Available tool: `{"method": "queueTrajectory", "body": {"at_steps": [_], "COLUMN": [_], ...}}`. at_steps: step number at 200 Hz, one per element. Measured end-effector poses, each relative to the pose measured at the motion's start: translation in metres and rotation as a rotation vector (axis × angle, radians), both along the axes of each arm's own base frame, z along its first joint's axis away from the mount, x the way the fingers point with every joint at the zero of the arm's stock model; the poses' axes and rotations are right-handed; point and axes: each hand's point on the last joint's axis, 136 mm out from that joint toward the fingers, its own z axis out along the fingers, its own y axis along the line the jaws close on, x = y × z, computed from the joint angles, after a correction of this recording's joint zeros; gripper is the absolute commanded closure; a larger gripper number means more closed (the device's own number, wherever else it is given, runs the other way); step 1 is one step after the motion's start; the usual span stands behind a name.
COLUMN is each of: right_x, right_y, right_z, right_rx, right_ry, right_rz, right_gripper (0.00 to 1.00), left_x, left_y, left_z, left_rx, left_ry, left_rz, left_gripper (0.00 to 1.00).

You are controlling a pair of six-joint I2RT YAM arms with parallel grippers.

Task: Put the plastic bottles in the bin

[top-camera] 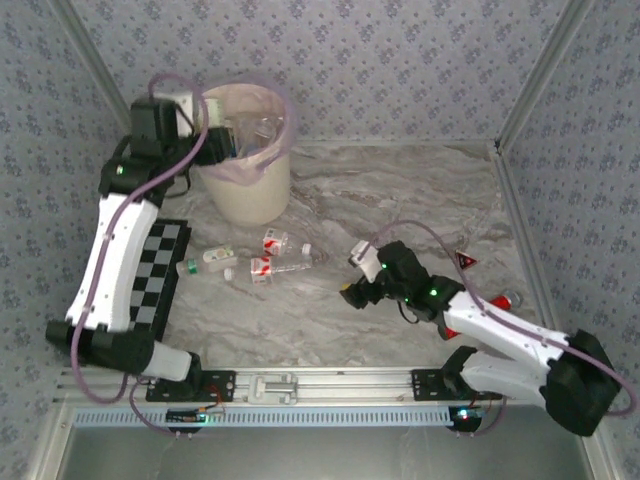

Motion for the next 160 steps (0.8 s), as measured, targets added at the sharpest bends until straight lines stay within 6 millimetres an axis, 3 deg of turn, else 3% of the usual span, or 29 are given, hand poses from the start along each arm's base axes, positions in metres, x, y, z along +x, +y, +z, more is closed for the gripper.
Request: {"method": "queueTrajectory", "body": {"at_steps": [34, 80, 97, 122, 143, 160], "right_x": [0.009, 0.034, 0.041, 0.046, 0.047, 0.048], "right_y": [0.053, 0.118, 0.135, 0.154, 0.159, 0.159], "right_z": [-0.005, -0.026, -0.04, -0.06, -0.068, -0.075], "right_rx": [-0.097, -0.191, -0.225, -0.268, -0.287, -0.307], "right_ry": [-0.052, -0.126, -0.141, -0.14, -0.133, -0.128], "right_rz": [0.267, 0.482, 0.529, 0.583, 0.602, 0.605], "right_gripper": [0.18, 0.16, 0.15, 0.17, 0.2, 0.25], "left_x": [-0.051, -0.107, -0.118, -0.118, -0.115, -0.114], "left_y": [0.001, 0.013, 0.011, 0.004, 0.001, 0.001], "left_z": [-0.049, -0.088, -0.112, -0.144, -0.17, -0.177], "left_rx": [-0.128, -0.276, -0.332, -0.411, -0.466, -0.499], "left_ry": [0.088, 0.111, 0.153, 0.221, 0.274, 0.286], "left_rz": [0.026, 0.114, 0.133, 0.153, 0.183, 0.203], "left_gripper": [0.14, 0.07, 0.03, 0.02, 0.01, 0.02]}}
